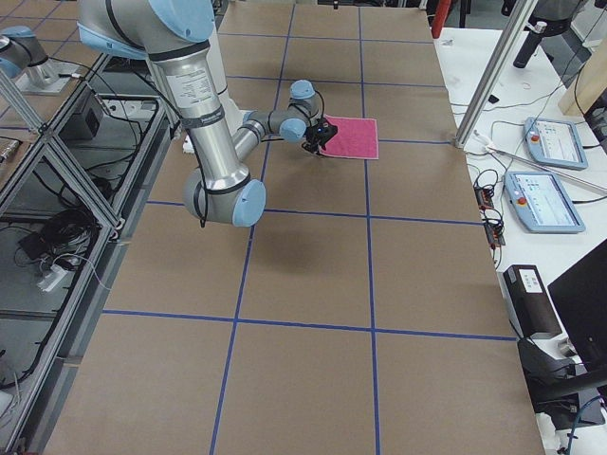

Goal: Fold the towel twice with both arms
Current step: 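Bring the left gripper to the towel's opposite near corner while the right gripper holds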

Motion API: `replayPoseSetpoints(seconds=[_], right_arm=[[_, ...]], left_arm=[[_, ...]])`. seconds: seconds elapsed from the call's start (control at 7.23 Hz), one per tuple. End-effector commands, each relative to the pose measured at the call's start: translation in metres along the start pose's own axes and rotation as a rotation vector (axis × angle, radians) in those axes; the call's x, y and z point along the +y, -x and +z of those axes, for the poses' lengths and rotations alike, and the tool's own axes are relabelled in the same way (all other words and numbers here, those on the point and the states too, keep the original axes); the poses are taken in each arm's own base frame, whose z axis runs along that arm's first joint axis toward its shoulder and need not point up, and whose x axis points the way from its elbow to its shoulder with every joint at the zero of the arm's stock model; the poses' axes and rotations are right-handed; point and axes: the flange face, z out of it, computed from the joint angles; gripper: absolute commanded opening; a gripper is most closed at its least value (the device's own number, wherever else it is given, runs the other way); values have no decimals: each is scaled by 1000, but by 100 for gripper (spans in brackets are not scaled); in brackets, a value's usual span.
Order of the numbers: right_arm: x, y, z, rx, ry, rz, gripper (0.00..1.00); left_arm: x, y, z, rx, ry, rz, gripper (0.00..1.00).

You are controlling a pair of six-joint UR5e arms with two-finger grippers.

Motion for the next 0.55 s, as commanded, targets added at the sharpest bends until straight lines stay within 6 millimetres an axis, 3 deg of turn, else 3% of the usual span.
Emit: replayPoseSetpoints(seconds=[0.0, 0.28, 0.41], right_arm=[[1, 1, -4, -9, 0, -2, 0], [0, 0, -7, -13, 3, -7, 0], [0, 1, -8, -16, 3, -8, 0]], left_arm=[[0, -1, 0, 1, 1, 0, 100], [-3, -9, 0, 9, -15, -42, 100], [-6, -27, 11, 29, -22, -62, 100]])
